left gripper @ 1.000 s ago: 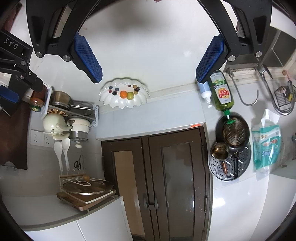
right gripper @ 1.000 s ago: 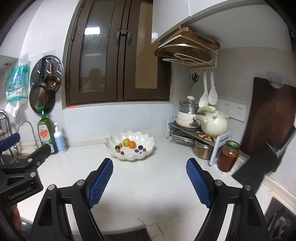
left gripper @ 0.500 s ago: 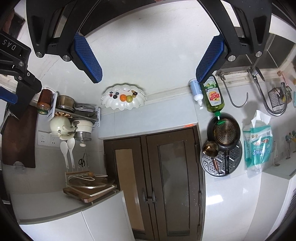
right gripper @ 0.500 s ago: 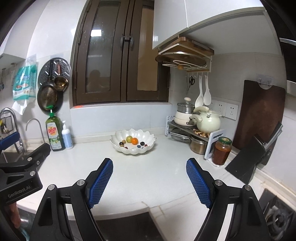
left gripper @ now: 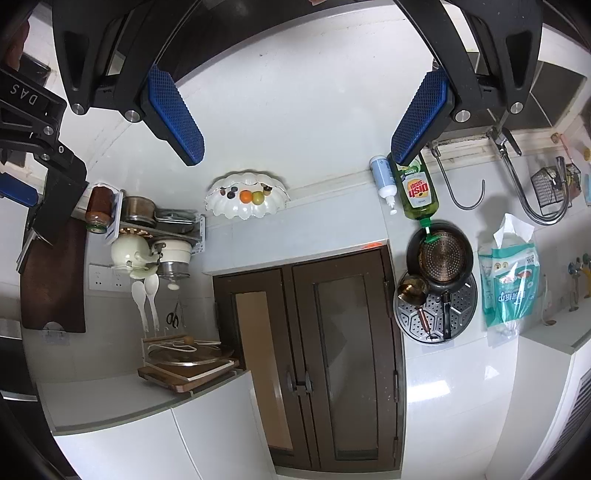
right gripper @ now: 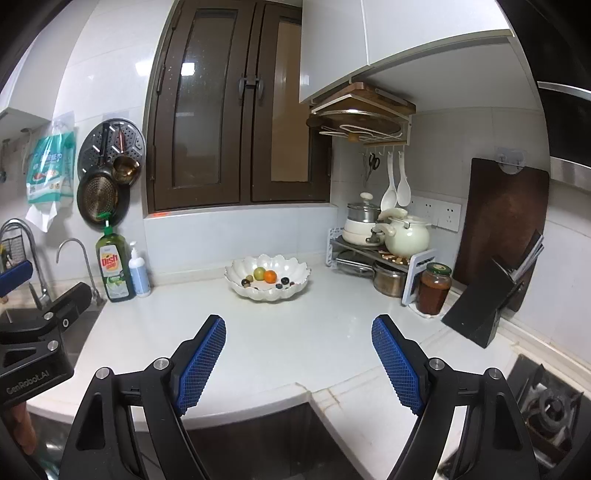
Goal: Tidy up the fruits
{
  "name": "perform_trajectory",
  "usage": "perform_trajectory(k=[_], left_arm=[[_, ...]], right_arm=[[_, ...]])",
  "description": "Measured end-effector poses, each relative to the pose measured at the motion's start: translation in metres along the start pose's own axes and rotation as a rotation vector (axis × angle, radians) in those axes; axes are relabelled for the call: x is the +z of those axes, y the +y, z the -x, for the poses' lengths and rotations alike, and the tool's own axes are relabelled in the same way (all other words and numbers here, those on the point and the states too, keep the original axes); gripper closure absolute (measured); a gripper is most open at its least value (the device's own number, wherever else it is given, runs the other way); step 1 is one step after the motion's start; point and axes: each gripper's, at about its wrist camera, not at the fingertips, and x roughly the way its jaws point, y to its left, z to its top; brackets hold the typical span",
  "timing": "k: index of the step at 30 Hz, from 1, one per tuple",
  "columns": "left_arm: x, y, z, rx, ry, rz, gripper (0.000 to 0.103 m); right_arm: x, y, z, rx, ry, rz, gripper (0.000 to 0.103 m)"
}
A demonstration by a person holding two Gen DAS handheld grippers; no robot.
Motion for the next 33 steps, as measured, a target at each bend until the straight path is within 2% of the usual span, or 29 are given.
perform_trajectory(k=[33], left_arm=[[0.0024, 0.0010, 0.0040, -0.030, 0.001, 0.006, 0.000]], right_arm=[[0.0009, 0.0004, 0.0047, -0.009, 0.005, 0.005, 0.021]])
